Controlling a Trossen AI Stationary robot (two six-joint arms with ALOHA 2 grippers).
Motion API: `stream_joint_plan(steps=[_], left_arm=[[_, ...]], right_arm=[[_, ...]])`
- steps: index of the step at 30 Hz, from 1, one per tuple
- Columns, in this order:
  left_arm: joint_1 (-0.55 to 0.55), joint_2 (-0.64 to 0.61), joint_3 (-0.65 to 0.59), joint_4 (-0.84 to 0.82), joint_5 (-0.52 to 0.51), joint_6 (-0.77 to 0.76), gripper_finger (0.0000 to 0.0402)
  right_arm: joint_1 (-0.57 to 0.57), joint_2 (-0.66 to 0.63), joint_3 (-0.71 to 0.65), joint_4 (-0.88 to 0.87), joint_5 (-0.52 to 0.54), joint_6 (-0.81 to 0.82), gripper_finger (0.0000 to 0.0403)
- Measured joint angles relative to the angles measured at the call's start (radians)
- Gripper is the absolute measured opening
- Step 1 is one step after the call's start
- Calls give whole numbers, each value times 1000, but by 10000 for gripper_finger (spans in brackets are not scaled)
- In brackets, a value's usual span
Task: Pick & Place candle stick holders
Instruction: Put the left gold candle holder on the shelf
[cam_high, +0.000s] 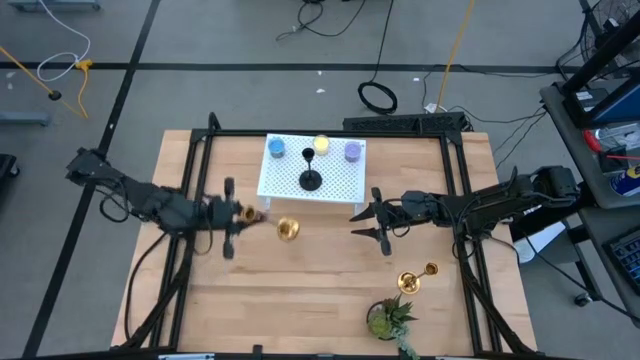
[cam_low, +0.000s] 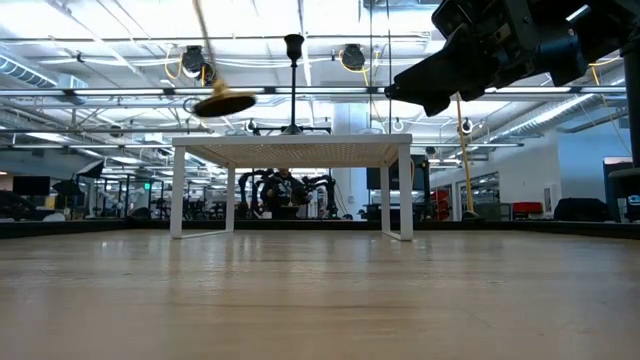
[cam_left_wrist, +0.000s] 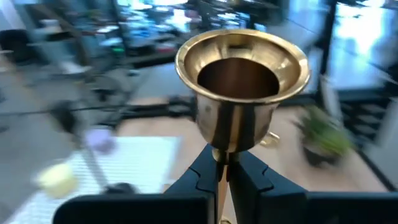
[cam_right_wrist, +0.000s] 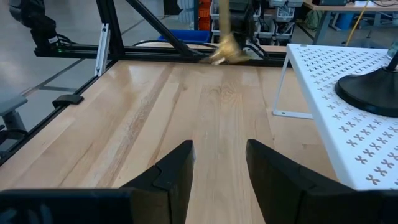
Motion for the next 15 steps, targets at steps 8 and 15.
stream_joint_plan(steps=[8, 15], left_arm=[[190, 0, 167, -149, -54, -23, 28], [381, 3, 207, -246, -49, -36, 19]], right_arm=[[0, 0, 0, 0, 0, 0, 146], [0, 0, 0, -1, 0, 0, 146]])
